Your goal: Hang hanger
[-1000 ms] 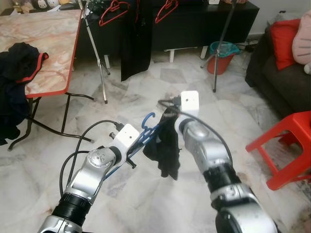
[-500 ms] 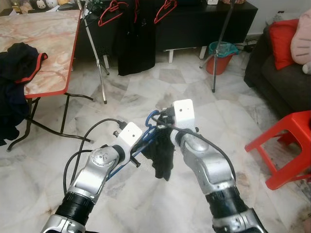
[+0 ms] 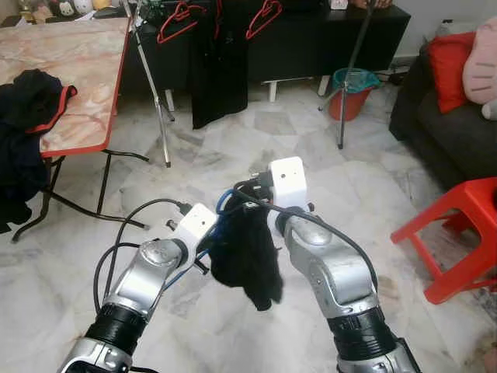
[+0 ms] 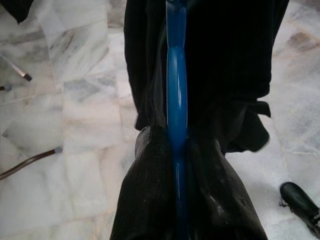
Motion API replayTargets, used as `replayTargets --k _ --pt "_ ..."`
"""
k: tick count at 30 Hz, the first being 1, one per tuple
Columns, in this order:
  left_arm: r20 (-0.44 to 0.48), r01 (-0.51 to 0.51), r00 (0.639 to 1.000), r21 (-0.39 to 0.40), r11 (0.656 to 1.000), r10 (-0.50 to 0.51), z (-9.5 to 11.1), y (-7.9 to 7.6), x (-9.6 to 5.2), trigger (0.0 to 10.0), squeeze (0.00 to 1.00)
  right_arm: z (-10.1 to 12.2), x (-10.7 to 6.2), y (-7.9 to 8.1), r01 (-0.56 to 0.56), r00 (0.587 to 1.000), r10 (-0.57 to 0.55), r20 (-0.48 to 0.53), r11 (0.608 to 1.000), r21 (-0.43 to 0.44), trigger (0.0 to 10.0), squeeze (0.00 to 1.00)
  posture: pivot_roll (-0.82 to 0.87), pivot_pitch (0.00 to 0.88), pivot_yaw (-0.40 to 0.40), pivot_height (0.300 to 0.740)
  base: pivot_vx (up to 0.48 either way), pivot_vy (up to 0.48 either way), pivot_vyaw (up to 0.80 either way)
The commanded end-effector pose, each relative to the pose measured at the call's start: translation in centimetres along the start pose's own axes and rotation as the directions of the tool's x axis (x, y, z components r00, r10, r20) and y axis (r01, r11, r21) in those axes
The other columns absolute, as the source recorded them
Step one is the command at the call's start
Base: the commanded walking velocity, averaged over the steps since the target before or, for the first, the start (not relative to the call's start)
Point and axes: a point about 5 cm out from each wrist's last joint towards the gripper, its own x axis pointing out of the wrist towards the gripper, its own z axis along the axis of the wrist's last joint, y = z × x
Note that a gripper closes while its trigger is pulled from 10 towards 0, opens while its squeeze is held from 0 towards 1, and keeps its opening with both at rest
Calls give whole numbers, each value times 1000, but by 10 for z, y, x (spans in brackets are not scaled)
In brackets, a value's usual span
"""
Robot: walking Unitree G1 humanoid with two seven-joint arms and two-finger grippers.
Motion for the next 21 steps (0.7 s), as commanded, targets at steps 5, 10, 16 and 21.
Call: replayTargets --k 5,10,16,21 --pt "3 38 999 -2 999 -38 2 -3 -2 10000 0 4 0 -14 93 995 -92 31 995 -20 10000 0 -172 87 -28 740 0 0 0" --pt "2 35 999 6 999 -35 4 -3 -2 10000 0 -2 2 -22 124 992 -124 9 992 -14 10000 0 -175 91 -28 740 0 0 0" --pt "16 122 992 32 992 -122 6 -12 -5 10000 0 -7 3 -29 173 985 -173 12 984 -42 10000 0 -171 94 -30 740 0 0 0" --pt "47 103 993 21 994 -104 11 -10 -6 10000 0 -9 5 -29 170 985 -170 7 985 -40 10000 0 -170 93 -32 740 0 0 0"
